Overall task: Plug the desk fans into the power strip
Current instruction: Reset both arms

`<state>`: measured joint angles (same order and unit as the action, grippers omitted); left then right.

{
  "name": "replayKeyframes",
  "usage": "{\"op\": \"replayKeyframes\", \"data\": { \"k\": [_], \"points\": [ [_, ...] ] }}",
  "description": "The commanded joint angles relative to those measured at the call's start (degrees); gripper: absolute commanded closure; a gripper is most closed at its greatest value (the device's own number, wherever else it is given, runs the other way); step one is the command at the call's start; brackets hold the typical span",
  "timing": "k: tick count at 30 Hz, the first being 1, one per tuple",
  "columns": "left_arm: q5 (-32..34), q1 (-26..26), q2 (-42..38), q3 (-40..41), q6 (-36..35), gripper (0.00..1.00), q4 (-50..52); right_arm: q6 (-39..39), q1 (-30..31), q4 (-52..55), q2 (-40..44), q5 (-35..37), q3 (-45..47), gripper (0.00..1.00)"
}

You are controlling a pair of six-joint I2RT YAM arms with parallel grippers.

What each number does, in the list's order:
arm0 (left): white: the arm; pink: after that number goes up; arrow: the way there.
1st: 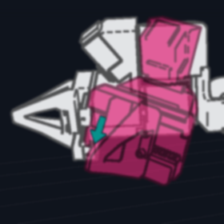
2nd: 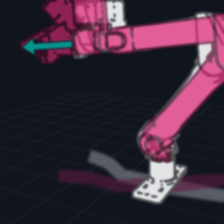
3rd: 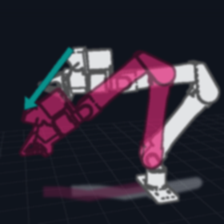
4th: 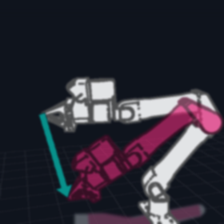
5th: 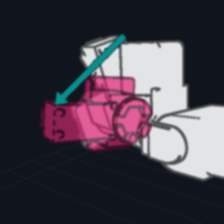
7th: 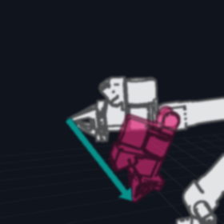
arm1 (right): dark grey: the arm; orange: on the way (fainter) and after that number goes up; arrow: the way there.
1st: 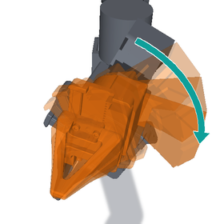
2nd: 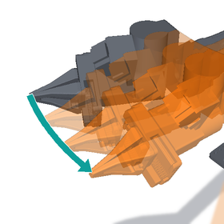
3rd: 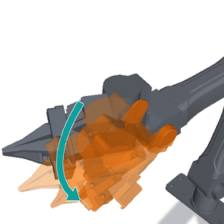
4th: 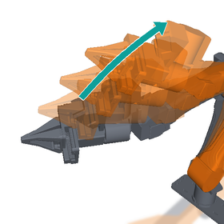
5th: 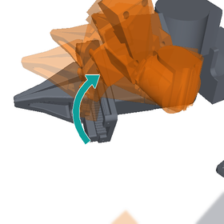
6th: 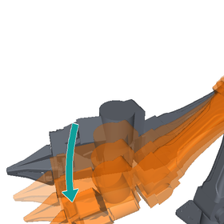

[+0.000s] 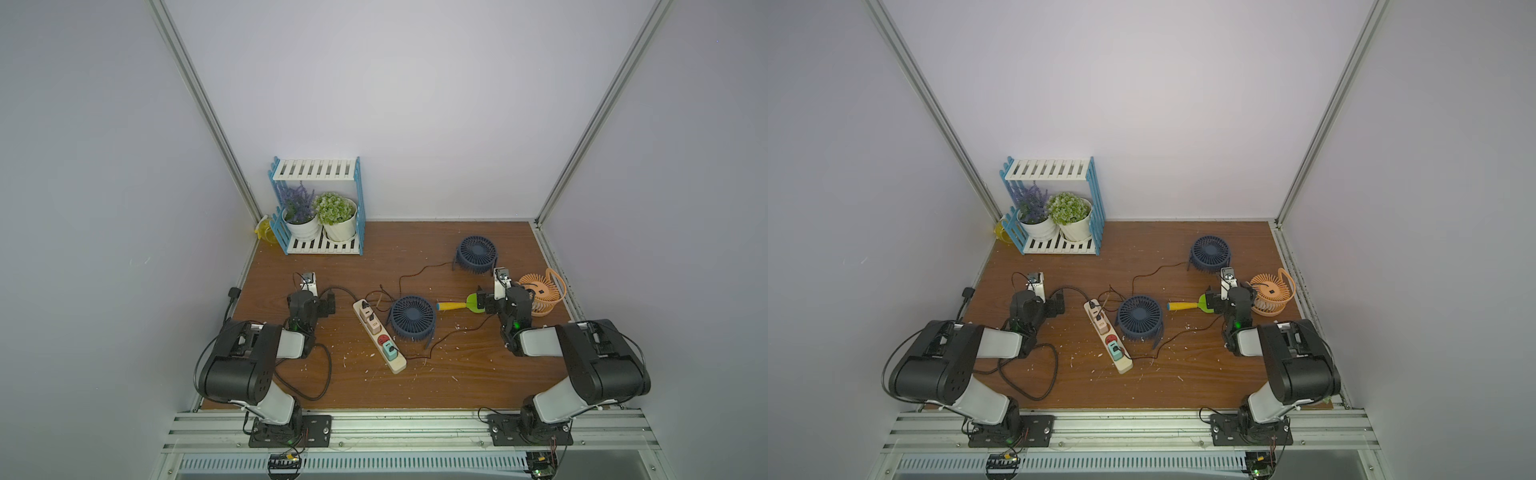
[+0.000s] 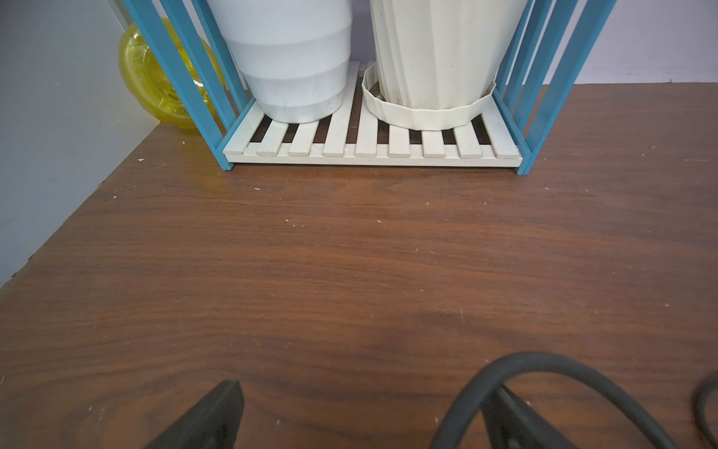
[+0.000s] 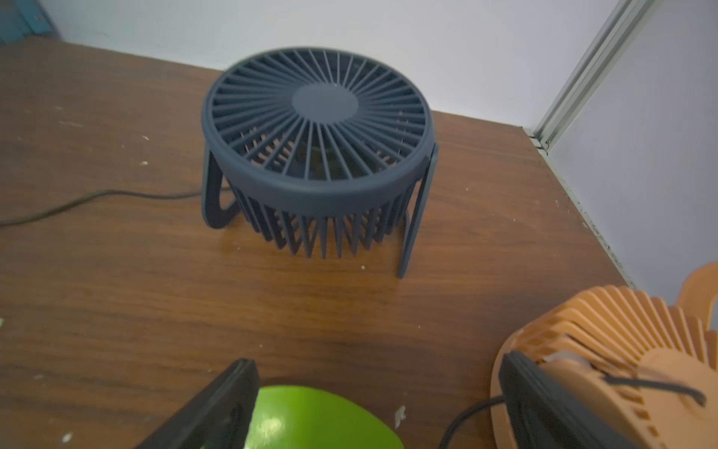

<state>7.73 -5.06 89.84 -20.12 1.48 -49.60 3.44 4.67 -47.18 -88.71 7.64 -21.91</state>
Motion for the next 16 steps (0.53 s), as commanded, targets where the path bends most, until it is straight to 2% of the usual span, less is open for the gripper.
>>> {"op": "replayKeyframes", "data": {
  "k": [1,16],
  "points": [
    [1.8,0.9,-0.5,-0.4,0.9,0.02,-3.2,-0.2,-0.8,-3.2,-0.2,-2.5,-0.8,0.00],
    [1.8,0.9,-0.4,-0.4,0.8,0.02,-3.2,-0.2,-0.8,-3.3,0.2,-2.4,-0.6,0.00]
  ]
}}
